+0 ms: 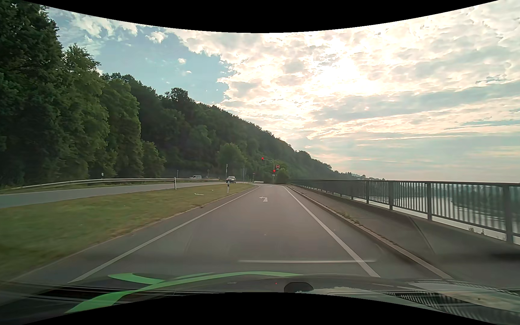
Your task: Follow the waypoints while adhering to traffic rules and regulations
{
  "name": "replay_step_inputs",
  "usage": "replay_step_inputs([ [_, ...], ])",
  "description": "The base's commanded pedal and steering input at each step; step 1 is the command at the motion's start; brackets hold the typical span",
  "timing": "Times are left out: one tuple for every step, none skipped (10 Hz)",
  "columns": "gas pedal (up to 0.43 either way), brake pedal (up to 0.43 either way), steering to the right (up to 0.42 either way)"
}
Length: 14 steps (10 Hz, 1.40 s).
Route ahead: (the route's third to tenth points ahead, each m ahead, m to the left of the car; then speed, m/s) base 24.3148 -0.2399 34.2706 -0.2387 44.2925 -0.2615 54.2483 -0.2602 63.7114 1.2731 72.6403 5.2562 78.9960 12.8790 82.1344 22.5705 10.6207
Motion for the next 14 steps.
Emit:
replay_step_inputs([
  [0.098, 0.000, 0.001],
  [0.098, 0.000, 0.001],
  [0.098, 0.000, 0.002],
  [0.098, 0.000, 0.002],
  [0.098, 0.000, 0.003],
  [0.098, 0.000, 0.003],
  [0.087, 0.000, 0.003],
  [0.047, 0.000, 0.003],
  [0.039, 0.000, 0.003],
  [0.028, 0.000, 0.003],
  [0.000, 0.000, 0.002],
  [0.000, 0.000, 0.002],
  [0.000, 0.000, 0.003],
  [0.000, 0.000, 0.003],
])
